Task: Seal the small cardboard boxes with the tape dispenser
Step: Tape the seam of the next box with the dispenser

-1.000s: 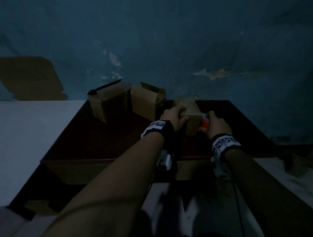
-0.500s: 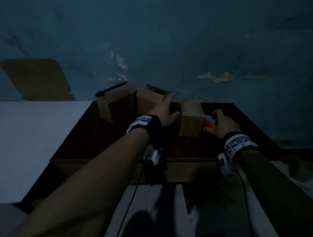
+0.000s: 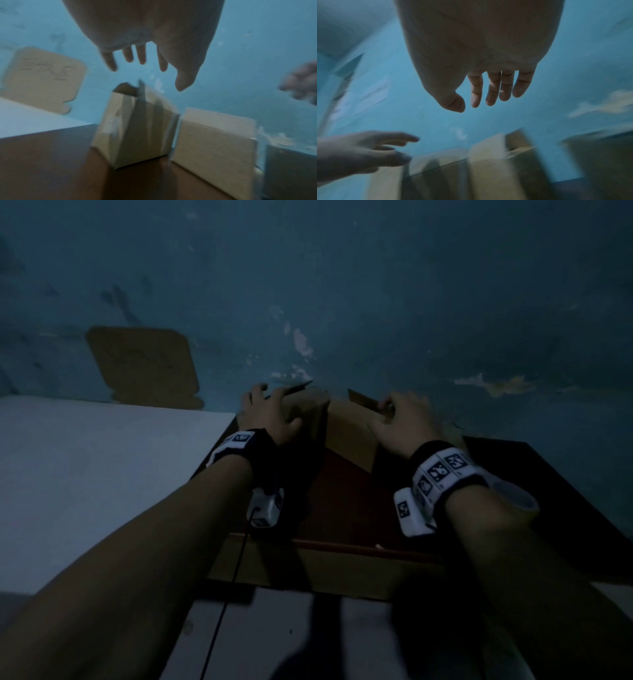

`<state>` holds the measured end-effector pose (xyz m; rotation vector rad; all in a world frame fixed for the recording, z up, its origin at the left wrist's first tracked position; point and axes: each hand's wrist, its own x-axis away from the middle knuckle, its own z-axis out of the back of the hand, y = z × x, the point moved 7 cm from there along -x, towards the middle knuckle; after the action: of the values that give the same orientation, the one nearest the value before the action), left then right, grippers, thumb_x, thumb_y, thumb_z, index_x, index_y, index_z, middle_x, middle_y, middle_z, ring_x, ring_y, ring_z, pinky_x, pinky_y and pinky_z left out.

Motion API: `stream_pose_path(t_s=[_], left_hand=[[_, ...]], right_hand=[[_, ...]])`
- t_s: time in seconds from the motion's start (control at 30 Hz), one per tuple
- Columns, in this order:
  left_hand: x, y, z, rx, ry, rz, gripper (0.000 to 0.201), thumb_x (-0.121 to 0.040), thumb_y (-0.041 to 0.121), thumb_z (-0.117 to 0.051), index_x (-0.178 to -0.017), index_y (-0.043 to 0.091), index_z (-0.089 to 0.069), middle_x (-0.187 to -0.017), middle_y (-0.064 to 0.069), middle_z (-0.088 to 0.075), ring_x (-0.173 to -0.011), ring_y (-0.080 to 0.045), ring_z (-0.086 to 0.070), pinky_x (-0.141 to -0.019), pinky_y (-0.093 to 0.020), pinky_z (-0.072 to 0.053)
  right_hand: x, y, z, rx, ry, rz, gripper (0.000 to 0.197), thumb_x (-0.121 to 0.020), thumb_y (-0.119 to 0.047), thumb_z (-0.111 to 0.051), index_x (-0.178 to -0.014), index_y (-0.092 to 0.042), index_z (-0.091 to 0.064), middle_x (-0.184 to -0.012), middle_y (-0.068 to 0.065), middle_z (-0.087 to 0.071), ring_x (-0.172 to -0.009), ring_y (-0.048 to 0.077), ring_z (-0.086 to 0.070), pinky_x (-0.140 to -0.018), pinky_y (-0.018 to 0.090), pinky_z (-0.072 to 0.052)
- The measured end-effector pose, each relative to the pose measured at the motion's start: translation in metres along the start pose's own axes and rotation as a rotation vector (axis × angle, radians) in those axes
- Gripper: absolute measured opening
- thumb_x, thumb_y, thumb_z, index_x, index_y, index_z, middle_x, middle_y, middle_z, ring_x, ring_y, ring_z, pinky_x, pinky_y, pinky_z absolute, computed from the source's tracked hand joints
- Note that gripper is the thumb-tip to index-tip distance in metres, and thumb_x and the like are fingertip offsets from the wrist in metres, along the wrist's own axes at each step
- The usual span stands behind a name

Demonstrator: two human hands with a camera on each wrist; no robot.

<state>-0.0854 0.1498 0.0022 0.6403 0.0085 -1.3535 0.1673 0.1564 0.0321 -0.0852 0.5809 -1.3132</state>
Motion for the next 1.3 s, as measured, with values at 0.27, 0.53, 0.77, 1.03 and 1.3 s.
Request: stream_pose_path(t_s=[0.27,0.53,0.77,1.03,1.3], left_hand=[[-0.018,-0.052,-0.034,0.045,-0.131,0.025,0.072,-0.075,0.047,-0.074,-0.137,0.033,-0.039,-0.145,-0.01,-0.033,-0.135,-0.035,-0.026,-0.102,-0.062,-0.036],[-0.027,-0.065,-0.049,0.111,-0.079,-0.005,0.061,-0.071,0.038,-0.081,-0.121,0.023,-0.048,-0.147,-0.019,-0.022,-0.138,-0.041,-0.019,-0.104,-0.062,-0.034],[-0.009,-0.056,-0.026,0.137,-0.153,-0.046,0.06,-0.067,0.033,-0.085,-0.115,0.019,-0.052,-0.128,-0.013,-0.033,-0.104,-0.034,-0.052,-0.086,-0.03,-0.042],[0.054,-0.042,0.008,0.028,-0.339,-0.209,0.059,-0.063,0.031,-0.087,-0.109,0.023,-0.051,-0.127,-0.005,-0.039,-0.102,-0.022,-0.048,-0.079,-0.032,-0.043],[0.077,-0.001,0.009,0.024,-0.437,-0.197,0.063,-0.063,0.033,-0.088,-0.105,0.026,-0.04,-0.113,0.0,-0.053,-0.096,-0.019,-0.054,-0.073,-0.033,-0.045]], right_hand=[[-0.028,-0.065,-0.077,-0.014,-0.115,0.045,0.022,-0.082,-0.038,-0.055,-0.099,-0.025,-0.052,-0.114,0.005,-0.056,-0.114,0.029,-0.046,-0.089,0.037,-0.041],[-0.03,-0.068,-0.119,-0.021,-0.161,0.061,0.023,-0.086,-0.034,-0.055,-0.105,-0.023,-0.054,-0.114,0.004,-0.055,-0.111,0.026,-0.048,-0.094,0.042,-0.042],[-0.025,-0.059,-0.115,-0.089,-0.157,0.057,0.018,-0.083,-0.035,-0.055,-0.098,-0.027,-0.052,-0.106,0.003,-0.059,-0.104,0.025,-0.053,-0.089,0.04,-0.048],[0.008,-0.038,-0.071,-0.147,-0.085,0.039,0.021,-0.087,-0.03,-0.055,-0.106,-0.021,-0.052,-0.112,0.006,-0.051,-0.108,0.024,-0.05,-0.088,0.038,-0.047],[0.052,-0.005,-0.047,-0.241,-0.155,0.033,0.022,-0.091,-0.031,-0.053,-0.11,-0.02,-0.059,-0.114,0.005,-0.054,-0.092,0.016,-0.052,-0.081,0.03,-0.046]])
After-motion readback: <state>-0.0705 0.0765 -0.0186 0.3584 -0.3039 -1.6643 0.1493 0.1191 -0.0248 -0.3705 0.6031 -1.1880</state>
